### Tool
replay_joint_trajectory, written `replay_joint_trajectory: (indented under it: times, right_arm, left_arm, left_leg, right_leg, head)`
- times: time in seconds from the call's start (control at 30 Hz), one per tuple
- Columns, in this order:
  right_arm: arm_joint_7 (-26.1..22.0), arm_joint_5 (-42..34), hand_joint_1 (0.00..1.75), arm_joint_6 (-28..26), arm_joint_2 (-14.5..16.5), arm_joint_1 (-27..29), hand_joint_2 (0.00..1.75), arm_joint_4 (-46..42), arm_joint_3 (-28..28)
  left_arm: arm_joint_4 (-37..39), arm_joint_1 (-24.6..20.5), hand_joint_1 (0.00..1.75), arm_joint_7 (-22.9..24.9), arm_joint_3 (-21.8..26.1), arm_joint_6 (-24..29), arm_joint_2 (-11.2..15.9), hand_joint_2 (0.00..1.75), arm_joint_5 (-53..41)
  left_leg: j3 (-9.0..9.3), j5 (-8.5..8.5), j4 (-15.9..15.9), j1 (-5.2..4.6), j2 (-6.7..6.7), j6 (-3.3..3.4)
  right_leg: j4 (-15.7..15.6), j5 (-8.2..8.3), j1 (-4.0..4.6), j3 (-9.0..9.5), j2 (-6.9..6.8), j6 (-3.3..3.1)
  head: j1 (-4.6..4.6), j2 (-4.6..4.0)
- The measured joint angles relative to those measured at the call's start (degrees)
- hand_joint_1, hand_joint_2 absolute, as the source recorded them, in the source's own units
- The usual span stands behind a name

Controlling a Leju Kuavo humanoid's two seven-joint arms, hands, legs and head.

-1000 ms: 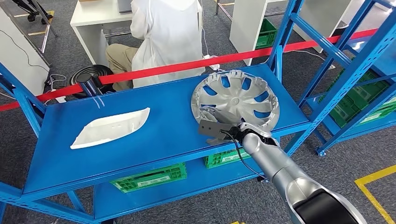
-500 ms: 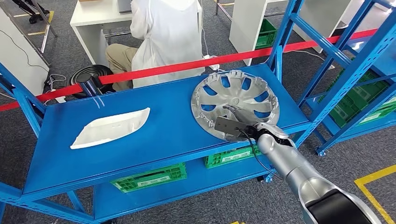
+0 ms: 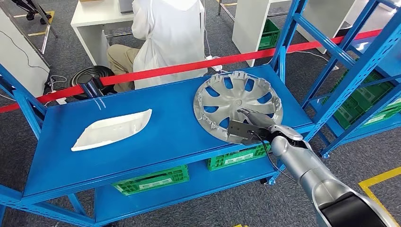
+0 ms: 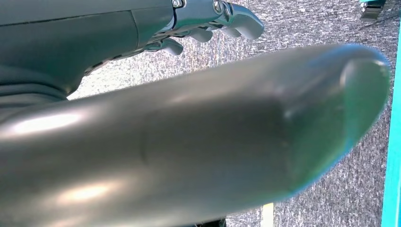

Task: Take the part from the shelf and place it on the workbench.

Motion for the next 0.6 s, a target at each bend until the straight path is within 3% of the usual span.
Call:
replay_joint_trajectory:
  times: [0.17, 0.3, 0.6]
  right_arm:
    - [0.1, 0.2, 0.01, 0.0, -0.3, -0.1, 1.75, 0.0, 0.0]
    - [0.4, 0.3, 1.75, 0.1, -0.3, -0.1, 1.75, 0.0, 0.1]
    - [0.2, 0.3, 1.75, 0.8, -0.9, -0.1, 1.75, 0.0, 0.5]
  left_arm:
    - [0.0, 0.0, 0.00, 0.0, 0.1, 0.1, -0.1, 0.00, 0.2]
    - [0.0, 0.0, 0.00, 0.0, 0.1, 0.1, -0.2, 0.00, 0.3]
    - [0.0, 0.0, 0.00, -0.6, 0.9, 0.2, -0.3, 0.00, 0.3]
  left_leg:
    - [0.00, 0.00, 0.0, 0.00, 0.00, 0.00]
    - [0.00, 0.00, 0.0, 0.00, 0.00, 0.00]
    - [0.01, 0.00, 0.0, 0.00, 0.00, 0.00]
  right_leg:
    - [0.0, 0.00, 0.00, 0.01, 0.00, 0.00]
    - [0.0, 0.00, 0.00, 0.01, 0.00, 0.00]
    - [0.0, 0.00, 0.00, 0.01, 0.00, 0.00]
  head:
    - [0.01, 0.00]
    - [0.01, 0.00]
    - [0.01, 0.00]
